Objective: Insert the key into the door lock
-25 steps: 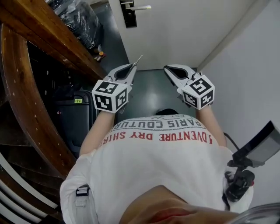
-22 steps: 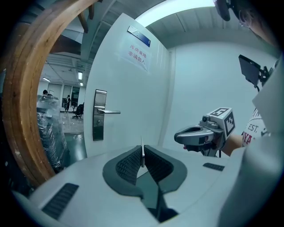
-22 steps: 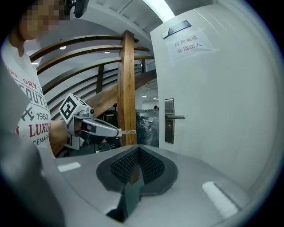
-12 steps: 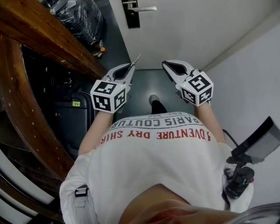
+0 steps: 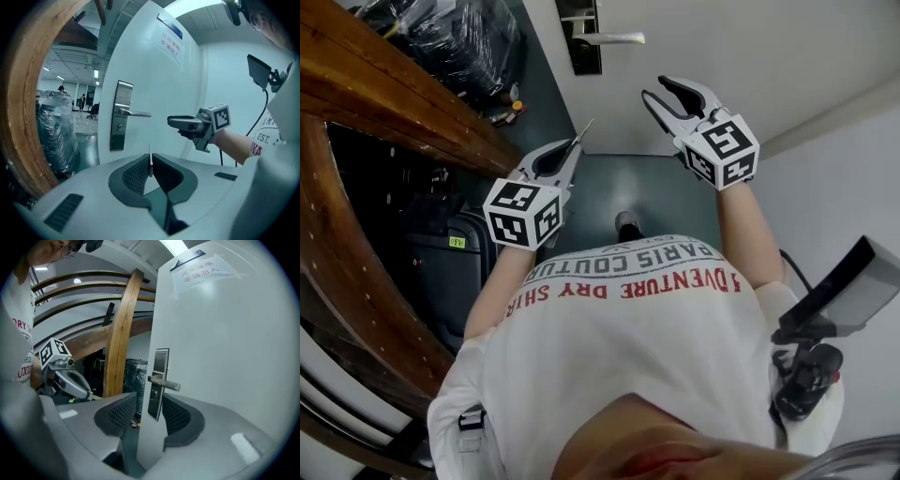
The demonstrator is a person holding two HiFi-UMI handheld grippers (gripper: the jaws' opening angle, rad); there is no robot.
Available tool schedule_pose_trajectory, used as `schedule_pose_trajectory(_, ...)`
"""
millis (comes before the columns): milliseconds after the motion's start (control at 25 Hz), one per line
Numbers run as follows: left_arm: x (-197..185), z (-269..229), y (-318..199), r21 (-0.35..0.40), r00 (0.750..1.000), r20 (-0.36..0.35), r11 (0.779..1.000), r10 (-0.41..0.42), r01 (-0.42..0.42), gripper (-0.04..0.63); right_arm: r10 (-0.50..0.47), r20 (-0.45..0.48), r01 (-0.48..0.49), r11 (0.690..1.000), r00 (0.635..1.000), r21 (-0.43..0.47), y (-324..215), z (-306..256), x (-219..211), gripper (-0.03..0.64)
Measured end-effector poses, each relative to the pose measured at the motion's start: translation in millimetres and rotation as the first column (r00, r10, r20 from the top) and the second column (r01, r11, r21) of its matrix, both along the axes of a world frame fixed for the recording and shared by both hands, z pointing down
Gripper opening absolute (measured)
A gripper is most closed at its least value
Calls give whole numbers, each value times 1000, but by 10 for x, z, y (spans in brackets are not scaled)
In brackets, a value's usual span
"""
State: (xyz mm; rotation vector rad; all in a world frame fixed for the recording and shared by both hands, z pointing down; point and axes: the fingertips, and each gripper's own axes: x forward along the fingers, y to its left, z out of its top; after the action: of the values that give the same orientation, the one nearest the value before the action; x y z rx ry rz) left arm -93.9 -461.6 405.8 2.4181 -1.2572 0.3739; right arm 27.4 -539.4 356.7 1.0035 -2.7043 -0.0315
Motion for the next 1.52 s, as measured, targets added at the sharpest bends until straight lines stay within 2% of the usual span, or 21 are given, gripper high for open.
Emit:
schedule_pose_trajectory(120, -128, 59, -355, -9, 999, -4, 999, -37, 37, 23, -17, -17, 17, 1000, 1000, 17, -589, -20, -124, 198)
schedule_pose_trajectory(280, -124, 183, -664, -27, 998, -13, 998, -60, 60, 23, -26, -57, 28, 999, 998, 28, -1095, 96, -166, 204)
schedule_pose_trajectory(480, -59, 192, -690, -37, 998, -39, 998, -46, 45, 23, -2, -63, 4, 999, 998, 34, -1225, 75, -177, 202)
schedule_pose_trajectory(800, 15, 205, -752, -46, 996, -75, 998, -39, 36, 23, -20, -69, 22, 999, 997, 35, -1196, 70, -211, 173)
schedule_pose_trajectory(920, 52, 145, -807, -43, 991, -129, 999, -39, 33, 23, -18, -71, 20, 999, 997, 32, -1203, 75, -214, 172)
schedule_pose_trajectory(1040, 49, -5, -954, -32, 965, -250, 997, -73, 67, 23, -15, -70, 17, 1000, 997, 26, -1219, 78, -210, 172)
schedule_pose_trajectory(1080, 32, -43, -1023, -40, 946, -309, 995, -99, 91, 23, -13, -69, 15, 1000, 998, 23, -1223, 79, -205, 172)
schedule_pose_trajectory(1120, 11, -66, -1097, -60, 915, -382, 991, -131, 116, 23, -11, -68, 13, 1000, 998, 21, -1226, 78, -201, 172)
schedule_pose_trajectory(1160, -10, -68, -1170, -95, 868, -468, 986, -167, 138, 23, -9, -67, 11, 1000, 998, 19, -1226, 77, -201, 172)
schedule_pose_trajectory(1200, -30, -53, -1241, -143, 802, -559, 978, -208, 154, 23, -8, -66, 9, 1000, 998, 18, -1224, 76, -204, 172)
schedule_pose_trajectory(1280, -66, 10, -1388, -247, 633, -712, 953, -303, 177, 23, -8, -63, 9, 1000, 998, 16, -1223, 72, -209, 172)
schedule_pose_trajectory(1320, -75, 50, -1462, -290, 550, -761, 939, -344, 186, 23, -7, -62, 8, 1000, 998, 15, -1225, 69, -207, 172)
schedule_pose_trajectory(1360, -75, 100, -1530, -324, 482, -791, 926, -378, 194, 23, -5, -60, 6, 1000, 998, 14, -1225, 66, -205, 172)
schedule_pose_trajectory(1400, -70, 161, -1587, -352, 429, -808, 914, -405, 200, 23, -2, -59, 3, 1000, 998, 12, -1220, 63, -206, 172)
schedule_pose_trajectory(1440, -65, 232, -1635, -377, 386, -817, 903, -428, 203, 23, 0, -59, 1, 1000, 998, 11, -1213, 63, -210, 172)
schedule_pose_trajectory(1520, -59, 377, -1712, -423, 313, -827, 883, -468, 201, 23, 1, -60, 0, 1000, 998, 8, -1202, 70, -216, 172)
